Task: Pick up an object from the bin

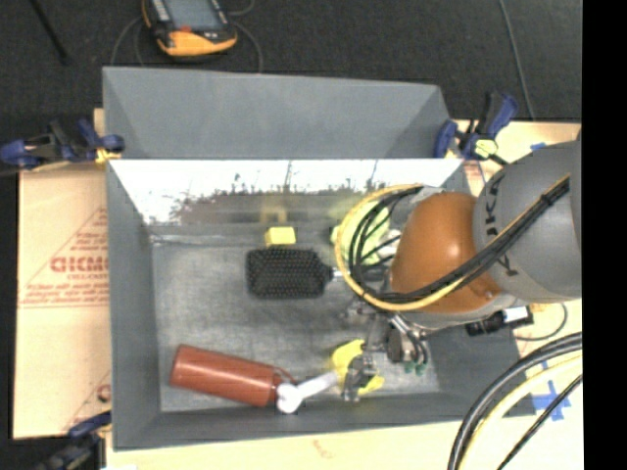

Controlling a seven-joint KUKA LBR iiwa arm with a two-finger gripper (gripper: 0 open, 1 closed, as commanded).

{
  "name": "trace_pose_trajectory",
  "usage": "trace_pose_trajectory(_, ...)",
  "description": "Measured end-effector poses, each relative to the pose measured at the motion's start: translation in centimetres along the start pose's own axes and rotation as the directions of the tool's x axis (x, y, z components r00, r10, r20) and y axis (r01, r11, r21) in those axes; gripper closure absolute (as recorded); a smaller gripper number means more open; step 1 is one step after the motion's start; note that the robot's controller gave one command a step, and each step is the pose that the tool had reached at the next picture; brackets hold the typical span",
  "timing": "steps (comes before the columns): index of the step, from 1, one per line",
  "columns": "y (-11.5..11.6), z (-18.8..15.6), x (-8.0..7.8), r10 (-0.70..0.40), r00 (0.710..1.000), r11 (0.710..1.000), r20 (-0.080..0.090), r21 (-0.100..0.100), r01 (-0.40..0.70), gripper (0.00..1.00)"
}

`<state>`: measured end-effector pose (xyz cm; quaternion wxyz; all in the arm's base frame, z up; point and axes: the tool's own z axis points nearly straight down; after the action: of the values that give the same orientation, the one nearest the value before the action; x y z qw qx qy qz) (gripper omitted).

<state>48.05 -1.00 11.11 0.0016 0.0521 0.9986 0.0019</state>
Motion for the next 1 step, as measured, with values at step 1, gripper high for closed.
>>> trace_pose_trajectory(1, 0.14, 2.70, 0.10, -0.204, 0.979, 0.979, 0.004, 0.005, 0.204, 0.00)
